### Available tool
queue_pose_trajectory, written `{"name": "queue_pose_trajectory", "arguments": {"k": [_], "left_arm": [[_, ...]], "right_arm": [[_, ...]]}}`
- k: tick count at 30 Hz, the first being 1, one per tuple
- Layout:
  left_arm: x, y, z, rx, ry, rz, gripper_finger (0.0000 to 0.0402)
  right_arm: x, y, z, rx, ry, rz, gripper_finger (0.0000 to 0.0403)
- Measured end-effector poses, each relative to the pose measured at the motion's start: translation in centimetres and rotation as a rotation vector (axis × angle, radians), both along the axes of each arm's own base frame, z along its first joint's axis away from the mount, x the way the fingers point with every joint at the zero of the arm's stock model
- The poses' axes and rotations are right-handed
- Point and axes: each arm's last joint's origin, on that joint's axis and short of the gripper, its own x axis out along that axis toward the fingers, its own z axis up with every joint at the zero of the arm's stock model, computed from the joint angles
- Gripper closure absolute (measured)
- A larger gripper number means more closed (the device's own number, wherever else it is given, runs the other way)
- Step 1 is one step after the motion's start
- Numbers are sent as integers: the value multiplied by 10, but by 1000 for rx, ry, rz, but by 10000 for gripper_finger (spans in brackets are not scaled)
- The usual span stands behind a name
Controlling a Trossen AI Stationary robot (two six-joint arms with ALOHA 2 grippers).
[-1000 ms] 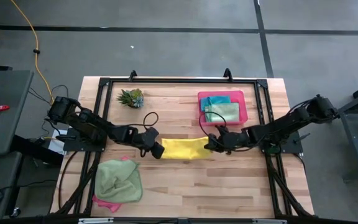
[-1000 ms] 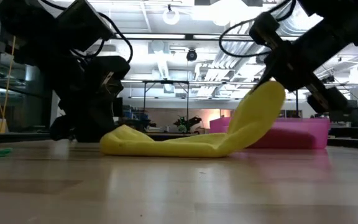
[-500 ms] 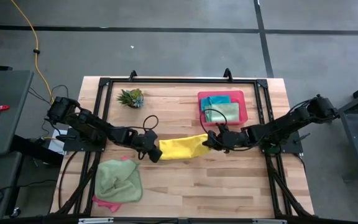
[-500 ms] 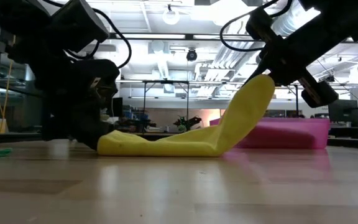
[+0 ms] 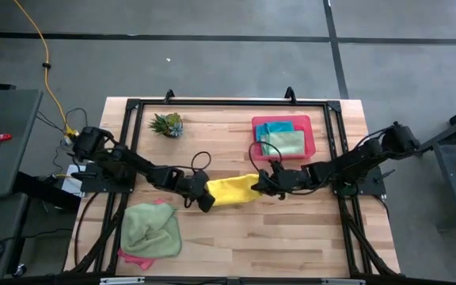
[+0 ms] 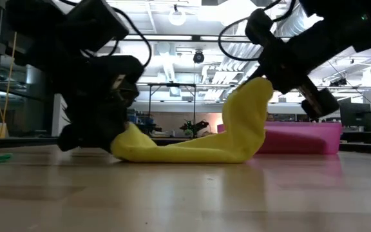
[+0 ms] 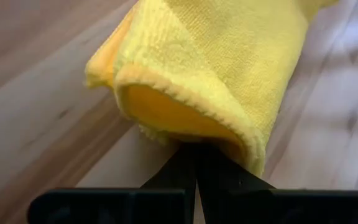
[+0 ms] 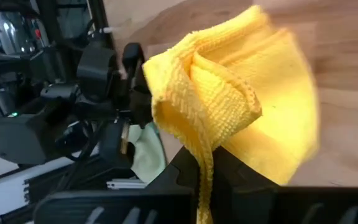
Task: Fold microfiber towels
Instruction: Fold the yellow microfiber cloth
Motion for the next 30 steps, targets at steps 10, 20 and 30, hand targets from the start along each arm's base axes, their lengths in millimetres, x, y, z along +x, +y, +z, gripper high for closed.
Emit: {"name": "queue_pose_trajectory", "arguments": {"k": [10, 20, 30], "left_arm": [[38, -1, -1, 37, -26, -49, 402], [77, 17, 4, 125, -72, -98, 402], [102, 31, 2, 153, -107, -115, 402]], "right_arm": [[6, 4, 15, -71, 118, 110, 403], [0, 1, 24, -62, 126, 79, 403], [-3, 1, 20, -70, 177, 77, 403]]}}
